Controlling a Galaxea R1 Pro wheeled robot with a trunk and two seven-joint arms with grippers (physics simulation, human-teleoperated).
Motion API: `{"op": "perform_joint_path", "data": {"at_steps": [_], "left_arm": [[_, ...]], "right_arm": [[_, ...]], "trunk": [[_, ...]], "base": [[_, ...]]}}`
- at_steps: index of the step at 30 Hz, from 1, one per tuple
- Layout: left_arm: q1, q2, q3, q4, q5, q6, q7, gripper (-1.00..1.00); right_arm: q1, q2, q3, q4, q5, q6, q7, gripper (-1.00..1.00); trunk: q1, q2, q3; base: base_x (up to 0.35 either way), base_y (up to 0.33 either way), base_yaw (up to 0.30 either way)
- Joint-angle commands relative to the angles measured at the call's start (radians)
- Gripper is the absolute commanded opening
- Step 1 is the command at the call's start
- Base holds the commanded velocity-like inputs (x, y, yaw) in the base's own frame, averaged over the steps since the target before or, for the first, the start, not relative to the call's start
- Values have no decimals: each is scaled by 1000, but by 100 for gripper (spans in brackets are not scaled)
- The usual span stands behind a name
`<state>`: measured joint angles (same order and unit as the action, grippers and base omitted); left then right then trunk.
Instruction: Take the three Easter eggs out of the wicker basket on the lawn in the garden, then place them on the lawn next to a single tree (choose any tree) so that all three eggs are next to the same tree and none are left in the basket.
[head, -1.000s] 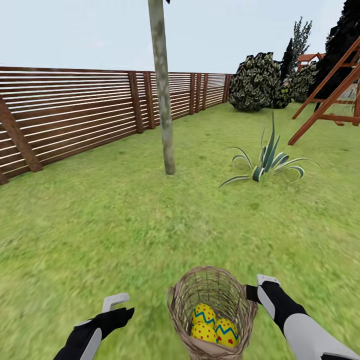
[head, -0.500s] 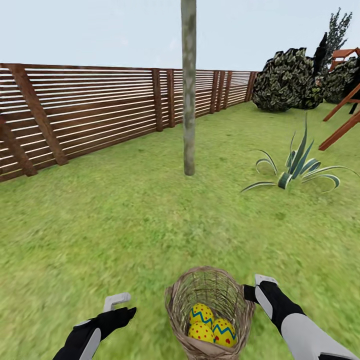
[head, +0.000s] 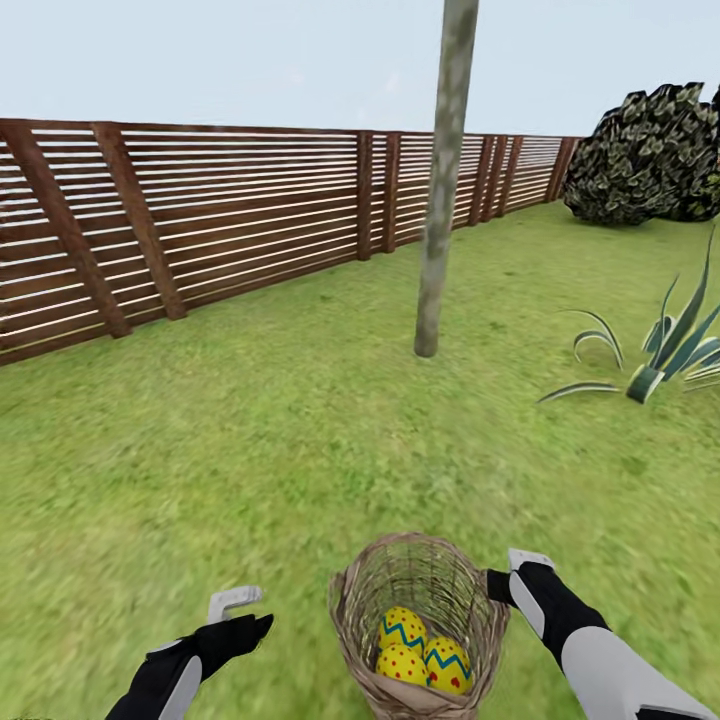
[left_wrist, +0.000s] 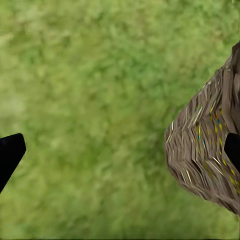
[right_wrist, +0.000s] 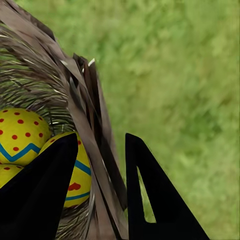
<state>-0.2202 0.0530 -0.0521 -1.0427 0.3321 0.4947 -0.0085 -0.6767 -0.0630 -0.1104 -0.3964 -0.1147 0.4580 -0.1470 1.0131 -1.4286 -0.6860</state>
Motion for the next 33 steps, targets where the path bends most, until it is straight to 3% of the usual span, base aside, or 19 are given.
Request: {"op": "perform_joint_path", "data": {"at_steps": [1, 33], "left_arm": [[-1, 1, -2, 0, 2, 4, -1, 100], [-1, 1, -2, 0, 1, 4, -1, 100]], "right_arm": [[0, 0, -2, -2, -16, 4, -6, -100], [0, 5, -2, -2, -16, 4, -4, -100]], "trunk": [[0, 0, -2], [0, 0, -10]], "base": [[263, 191, 244], [264, 212, 40]]}}
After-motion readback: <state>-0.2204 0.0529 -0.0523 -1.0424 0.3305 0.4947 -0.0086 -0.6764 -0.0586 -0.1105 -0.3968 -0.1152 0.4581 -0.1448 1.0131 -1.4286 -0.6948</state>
